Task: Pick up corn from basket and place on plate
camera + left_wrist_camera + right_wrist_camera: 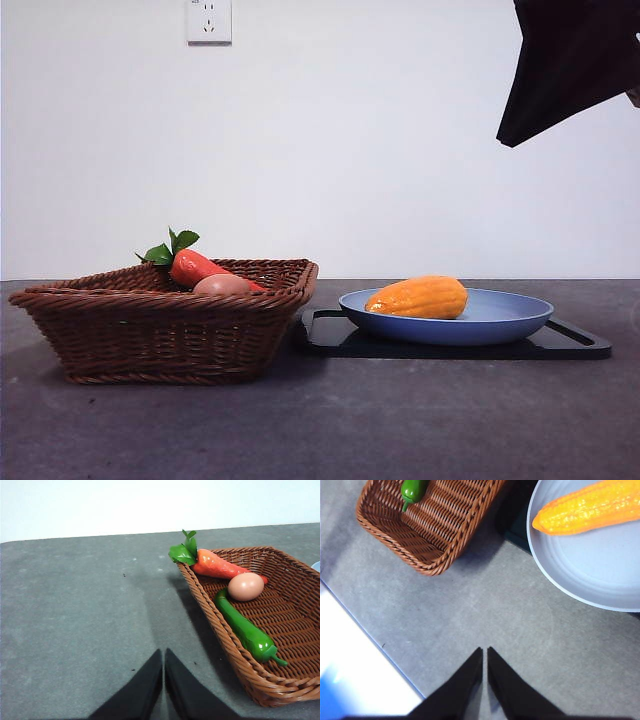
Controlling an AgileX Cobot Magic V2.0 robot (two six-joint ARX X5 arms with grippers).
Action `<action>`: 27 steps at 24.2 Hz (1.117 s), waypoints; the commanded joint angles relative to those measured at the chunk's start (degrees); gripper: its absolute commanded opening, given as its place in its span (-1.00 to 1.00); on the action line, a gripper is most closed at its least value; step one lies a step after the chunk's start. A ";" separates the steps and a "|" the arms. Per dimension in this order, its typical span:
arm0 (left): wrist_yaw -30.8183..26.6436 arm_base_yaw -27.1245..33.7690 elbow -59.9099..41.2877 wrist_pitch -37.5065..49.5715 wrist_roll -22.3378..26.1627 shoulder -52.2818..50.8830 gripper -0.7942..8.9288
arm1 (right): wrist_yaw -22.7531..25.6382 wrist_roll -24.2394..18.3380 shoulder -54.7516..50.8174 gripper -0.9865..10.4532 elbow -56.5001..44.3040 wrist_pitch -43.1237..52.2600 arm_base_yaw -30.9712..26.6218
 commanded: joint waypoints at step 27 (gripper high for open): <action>0.04 0.11 -1.33 -0.87 -0.50 -0.02 -0.82 | 18.47 -1.03 -64.17 -0.82 -54.36 53.29 -24.72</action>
